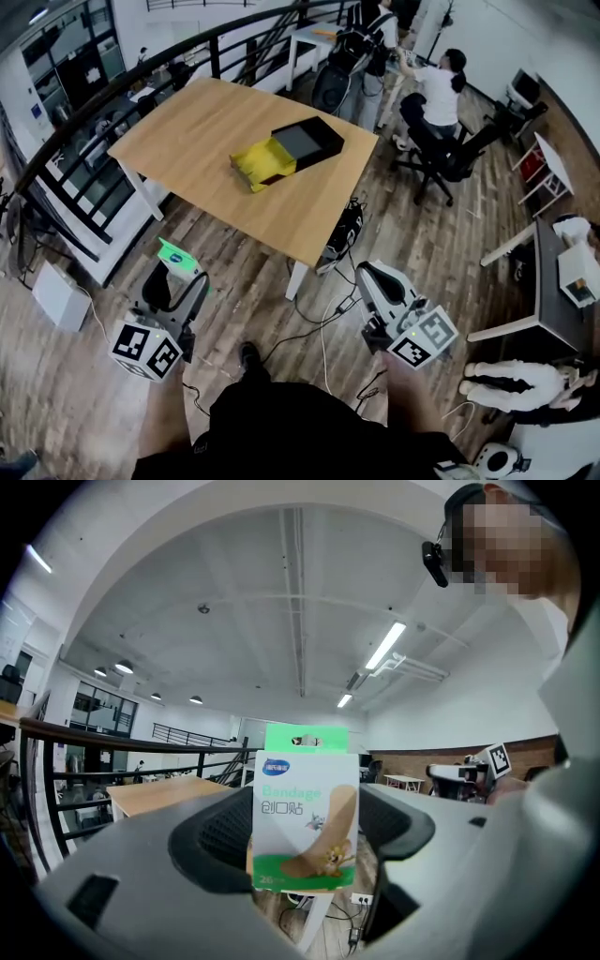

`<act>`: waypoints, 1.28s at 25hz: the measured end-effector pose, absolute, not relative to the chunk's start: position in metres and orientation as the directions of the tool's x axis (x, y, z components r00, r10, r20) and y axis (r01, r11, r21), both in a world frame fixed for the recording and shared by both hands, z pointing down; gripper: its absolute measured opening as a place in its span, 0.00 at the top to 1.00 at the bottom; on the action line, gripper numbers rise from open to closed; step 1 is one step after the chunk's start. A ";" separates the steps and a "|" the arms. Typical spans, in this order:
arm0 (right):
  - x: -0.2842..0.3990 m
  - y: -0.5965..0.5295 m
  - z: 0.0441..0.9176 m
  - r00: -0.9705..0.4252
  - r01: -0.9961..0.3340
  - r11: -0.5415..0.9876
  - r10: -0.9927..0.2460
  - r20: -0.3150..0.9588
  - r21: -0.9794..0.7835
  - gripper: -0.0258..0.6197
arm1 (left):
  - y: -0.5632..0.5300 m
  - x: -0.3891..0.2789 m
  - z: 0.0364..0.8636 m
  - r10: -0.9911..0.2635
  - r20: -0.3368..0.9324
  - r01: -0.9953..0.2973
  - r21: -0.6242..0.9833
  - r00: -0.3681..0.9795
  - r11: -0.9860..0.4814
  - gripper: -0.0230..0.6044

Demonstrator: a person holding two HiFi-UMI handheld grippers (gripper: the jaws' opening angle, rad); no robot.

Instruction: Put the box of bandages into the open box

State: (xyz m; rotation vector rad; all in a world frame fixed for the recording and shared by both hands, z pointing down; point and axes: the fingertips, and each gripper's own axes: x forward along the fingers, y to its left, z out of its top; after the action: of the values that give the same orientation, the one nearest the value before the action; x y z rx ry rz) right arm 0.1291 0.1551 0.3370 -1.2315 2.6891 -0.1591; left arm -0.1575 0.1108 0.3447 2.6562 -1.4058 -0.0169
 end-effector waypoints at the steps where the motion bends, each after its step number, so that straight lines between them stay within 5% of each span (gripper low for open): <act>1: 0.125 0.147 0.337 -0.643 -0.738 0.652 -0.757 -0.115 -0.171 0.90 | 0.103 -0.161 0.346 -0.823 0.055 -0.822 0.129 0.565 -0.555 0.40; 32: 0.001 0.034 0.306 -0.655 -0.735 0.664 -0.747 -0.111 -0.133 0.90 | -0.004 -0.284 0.339 -0.821 0.005 -0.812 0.150 0.571 -0.564 0.40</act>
State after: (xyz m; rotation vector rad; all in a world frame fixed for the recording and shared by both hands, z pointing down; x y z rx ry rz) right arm 0.0012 0.0345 0.3064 -1.2213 2.7213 -0.1142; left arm -0.2842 -0.0042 0.3391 2.6626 -1.3917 -0.0987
